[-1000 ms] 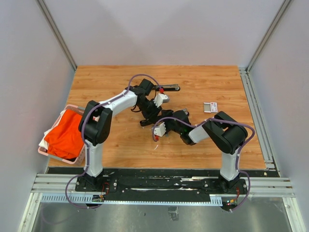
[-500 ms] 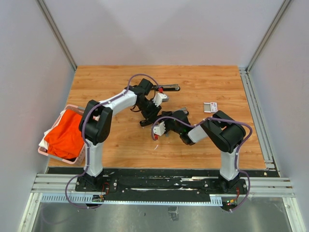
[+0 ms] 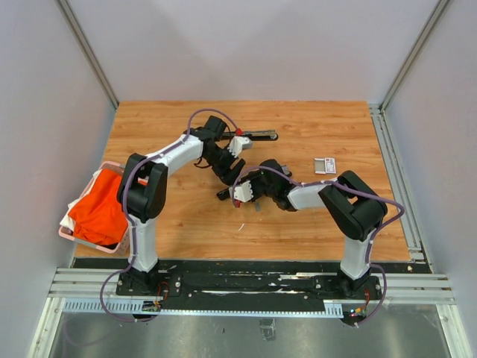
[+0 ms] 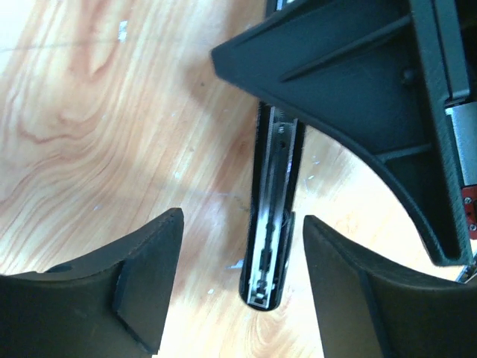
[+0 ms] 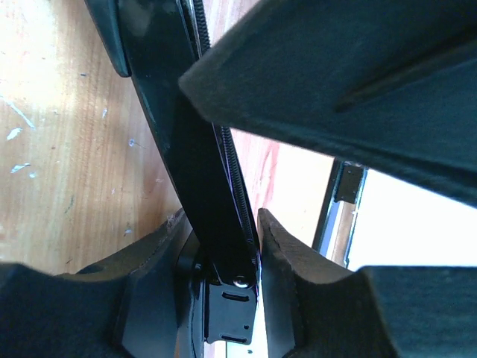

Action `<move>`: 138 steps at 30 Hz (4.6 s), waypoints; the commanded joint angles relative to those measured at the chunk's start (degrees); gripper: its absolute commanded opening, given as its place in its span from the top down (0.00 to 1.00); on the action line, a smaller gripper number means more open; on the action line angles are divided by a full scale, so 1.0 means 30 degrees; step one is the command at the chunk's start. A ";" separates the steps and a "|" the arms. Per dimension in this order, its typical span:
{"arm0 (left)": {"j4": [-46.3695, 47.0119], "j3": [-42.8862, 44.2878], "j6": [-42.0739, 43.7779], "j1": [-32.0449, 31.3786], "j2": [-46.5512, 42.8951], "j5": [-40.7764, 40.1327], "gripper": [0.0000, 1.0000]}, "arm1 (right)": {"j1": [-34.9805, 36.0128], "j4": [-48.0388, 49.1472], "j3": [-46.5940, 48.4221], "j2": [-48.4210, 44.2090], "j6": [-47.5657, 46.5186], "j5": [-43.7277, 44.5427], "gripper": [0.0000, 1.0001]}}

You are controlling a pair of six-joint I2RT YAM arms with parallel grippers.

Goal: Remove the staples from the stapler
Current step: Unload the staple at the center of the board.

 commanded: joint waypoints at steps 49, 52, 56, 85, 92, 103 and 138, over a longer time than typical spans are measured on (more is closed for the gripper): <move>0.4689 -1.0645 0.0087 0.7151 -1.3197 -0.2016 0.05 | -0.0113 -2.9073 1.9250 0.6439 0.4880 -0.4659 0.99; 0.4727 -1.0722 0.0109 0.7150 -1.3266 -0.2055 0.05 | -0.0198 -2.9522 1.9358 0.6662 0.4931 -0.4923 0.99; 0.4953 -1.0958 0.0089 0.7150 -1.3404 -0.2097 0.05 | -0.0315 -3.0250 1.9788 0.6983 0.5081 -0.5416 0.99; 0.5506 -1.1684 0.0053 0.7180 -1.3497 -0.1821 0.06 | -0.1540 -4.1287 2.8744 1.2889 0.1345 -1.1330 1.00; 0.5740 -1.1802 -0.0014 0.7180 -1.3489 -0.1853 0.05 | -0.1545 -4.1210 2.9172 1.2883 0.1035 -1.1489 1.00; 0.5982 -1.2014 -0.0059 0.7183 -1.3607 -0.2026 0.05 | -0.1519 -4.1117 2.9305 1.1323 0.2583 -1.0469 1.00; 0.6216 -1.2191 -0.0120 0.7180 -1.3456 -0.1794 0.06 | -0.0425 -3.8470 2.7999 1.0913 0.4818 -0.9685 1.00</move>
